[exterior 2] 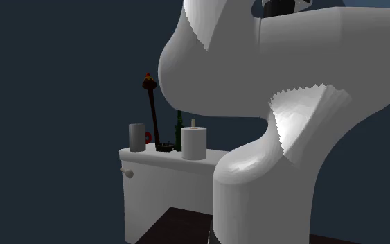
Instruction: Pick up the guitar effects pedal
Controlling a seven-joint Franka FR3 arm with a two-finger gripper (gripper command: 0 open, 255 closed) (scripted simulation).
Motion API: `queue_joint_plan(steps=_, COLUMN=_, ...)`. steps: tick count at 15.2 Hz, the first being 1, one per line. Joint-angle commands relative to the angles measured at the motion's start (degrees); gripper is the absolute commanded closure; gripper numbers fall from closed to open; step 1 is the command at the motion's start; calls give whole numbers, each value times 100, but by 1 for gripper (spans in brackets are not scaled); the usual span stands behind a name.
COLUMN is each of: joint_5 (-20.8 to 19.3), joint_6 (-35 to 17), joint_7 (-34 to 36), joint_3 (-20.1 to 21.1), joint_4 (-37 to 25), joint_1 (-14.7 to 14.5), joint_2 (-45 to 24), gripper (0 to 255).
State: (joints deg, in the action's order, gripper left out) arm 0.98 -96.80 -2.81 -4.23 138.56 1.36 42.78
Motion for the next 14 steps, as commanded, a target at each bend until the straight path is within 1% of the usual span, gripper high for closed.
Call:
queue_joint_plan(steps=1, joint_5=0, joint_6=0, joint_7=0, joint_3=0, joint_4=0, joint_1=0, joint_2=0, gripper=0)
queue_joint_plan(steps=5, joint_5=332, joint_6=-945, joint_7=634, joint_3=498, joint_4=1021, joint_1=-119, joint_2=729, gripper=0)
queue_joint_plan(steps=8, joint_5=620, joint_6=-1700, joint_7=1139, joint_3=955, joint_4=1686, joint_1=-266, joint_2=1140, gripper=0)
queue_joint_plan(steps=11, joint_5=930, joint_6=-2519, joint_7=1692, joint_3=1502, joint_4=2247, joint_1=-461, joint_2=1380, gripper=0)
queue_joint_plan(steps=14, joint_5=1243, joint_6=-3425, joint_7=2306, joint_3=2156, joint_4=2677, joint_1=-662, joint_2=1389, gripper=0)
